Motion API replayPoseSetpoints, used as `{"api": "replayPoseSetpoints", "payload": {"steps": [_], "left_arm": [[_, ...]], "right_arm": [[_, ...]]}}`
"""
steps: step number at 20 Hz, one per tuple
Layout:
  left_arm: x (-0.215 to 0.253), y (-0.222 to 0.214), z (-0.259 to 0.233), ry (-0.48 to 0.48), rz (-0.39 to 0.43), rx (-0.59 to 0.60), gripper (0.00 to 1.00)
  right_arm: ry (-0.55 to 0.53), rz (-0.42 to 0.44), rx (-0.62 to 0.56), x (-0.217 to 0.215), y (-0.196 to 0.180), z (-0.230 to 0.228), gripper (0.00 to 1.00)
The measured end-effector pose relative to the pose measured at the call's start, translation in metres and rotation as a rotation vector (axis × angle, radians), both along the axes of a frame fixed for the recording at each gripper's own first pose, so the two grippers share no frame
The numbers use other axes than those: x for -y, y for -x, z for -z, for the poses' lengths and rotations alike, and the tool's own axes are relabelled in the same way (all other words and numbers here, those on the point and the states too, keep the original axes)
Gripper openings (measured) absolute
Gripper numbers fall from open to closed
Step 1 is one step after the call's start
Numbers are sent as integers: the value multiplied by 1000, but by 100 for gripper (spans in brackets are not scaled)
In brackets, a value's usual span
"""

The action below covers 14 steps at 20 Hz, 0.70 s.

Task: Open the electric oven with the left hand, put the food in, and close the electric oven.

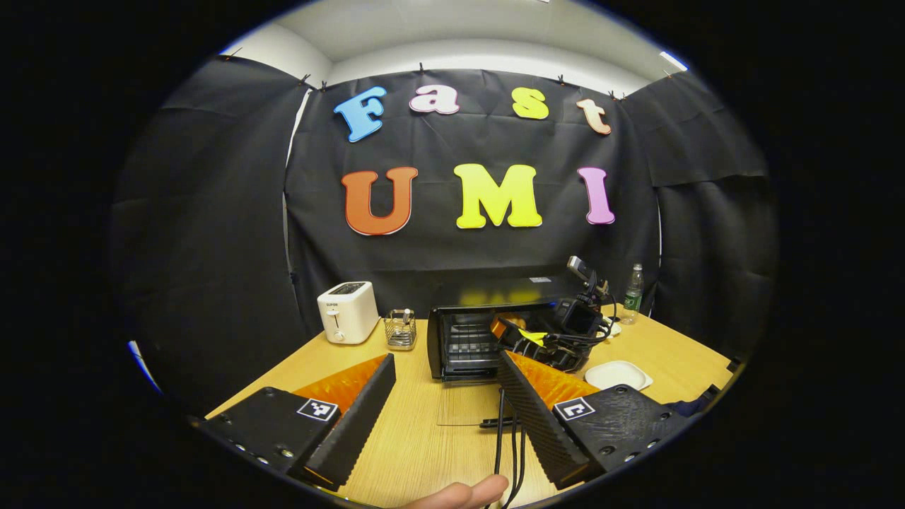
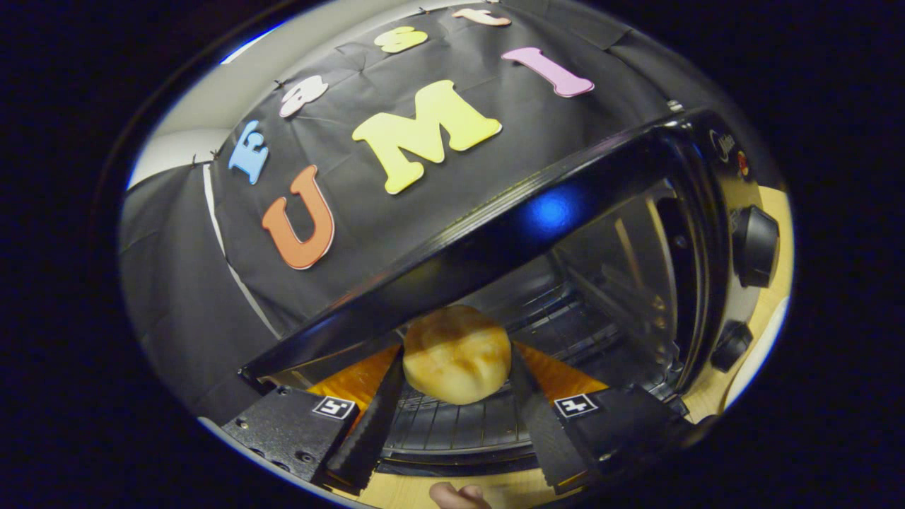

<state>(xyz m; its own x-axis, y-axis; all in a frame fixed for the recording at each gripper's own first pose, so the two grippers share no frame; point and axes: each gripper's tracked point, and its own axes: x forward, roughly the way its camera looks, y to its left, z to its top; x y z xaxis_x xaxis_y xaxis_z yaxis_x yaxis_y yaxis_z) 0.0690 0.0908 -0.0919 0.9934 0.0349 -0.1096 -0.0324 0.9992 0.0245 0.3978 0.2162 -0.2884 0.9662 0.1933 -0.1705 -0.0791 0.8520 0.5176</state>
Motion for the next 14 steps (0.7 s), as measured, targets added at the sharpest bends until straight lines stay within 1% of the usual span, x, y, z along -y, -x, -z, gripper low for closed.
{"api": "replayPoseSetpoints", "payload": {"steps": [1,2,3,6,9,14], "left_arm": [[0,-1,-1,7,1,1,95],[2,-2,-3,15,6,6,100],[3,-2,-3,21,11,9,95],[6,-1,-3,18,18,8,95],[9,1,-2,13,26,4,95],[8,7,2,17,30,-5,95]], "right_arm": [[1,-2,0,-2,0,0,86],[3,-3,-3,-2,-2,1,87],[3,-6,-4,-3,-2,2,87],[31,2,-3,0,-3,1,87],[77,14,7,5,-1,-2,96],[49,-20,-80,13,26,5,96]]}}
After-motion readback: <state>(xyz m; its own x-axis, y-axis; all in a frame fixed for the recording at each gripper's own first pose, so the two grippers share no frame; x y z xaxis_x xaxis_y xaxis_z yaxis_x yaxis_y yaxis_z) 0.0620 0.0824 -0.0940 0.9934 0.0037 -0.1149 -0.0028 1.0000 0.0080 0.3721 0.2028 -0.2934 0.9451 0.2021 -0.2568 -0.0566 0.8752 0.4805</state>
